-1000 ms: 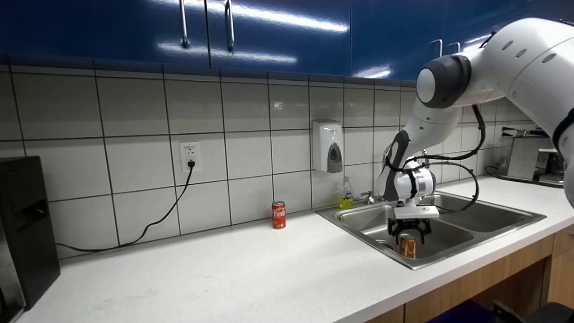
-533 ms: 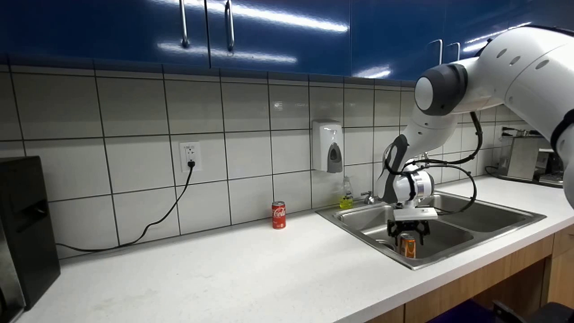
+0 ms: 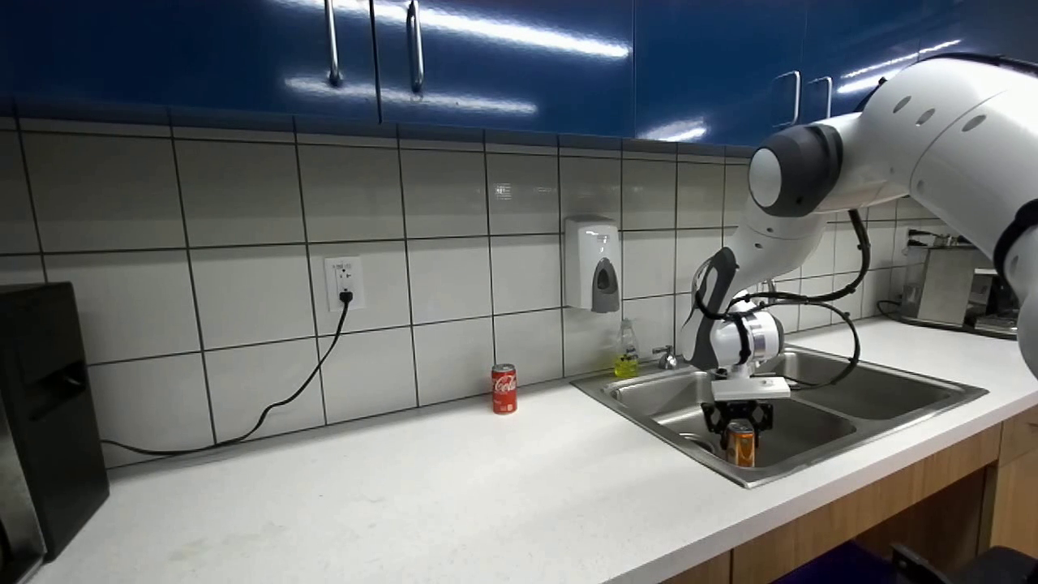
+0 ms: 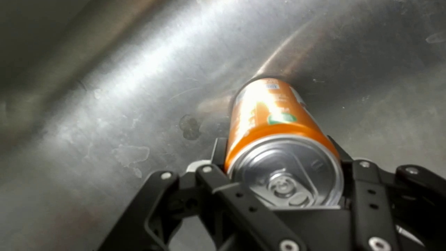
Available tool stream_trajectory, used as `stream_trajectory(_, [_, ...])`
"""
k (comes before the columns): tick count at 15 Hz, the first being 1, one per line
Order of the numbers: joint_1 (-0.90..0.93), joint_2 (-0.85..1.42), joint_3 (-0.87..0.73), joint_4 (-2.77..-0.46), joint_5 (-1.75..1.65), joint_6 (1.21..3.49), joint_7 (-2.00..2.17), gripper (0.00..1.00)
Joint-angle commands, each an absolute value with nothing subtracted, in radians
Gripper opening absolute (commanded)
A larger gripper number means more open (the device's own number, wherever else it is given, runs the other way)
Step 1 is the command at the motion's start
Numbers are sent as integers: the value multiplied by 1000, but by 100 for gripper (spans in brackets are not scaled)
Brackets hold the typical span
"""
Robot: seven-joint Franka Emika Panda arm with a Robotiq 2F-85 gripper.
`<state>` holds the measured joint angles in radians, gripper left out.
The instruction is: Remove the can from the sink
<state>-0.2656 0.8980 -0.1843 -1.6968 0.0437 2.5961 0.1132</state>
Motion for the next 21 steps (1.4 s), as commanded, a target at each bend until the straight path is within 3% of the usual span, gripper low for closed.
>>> stream_trajectory(1, [-288,916,-164,-1651,60,2554,76,39])
stream_trajectory(21, [-148,639,-227,-1881,-9,2555,126,39])
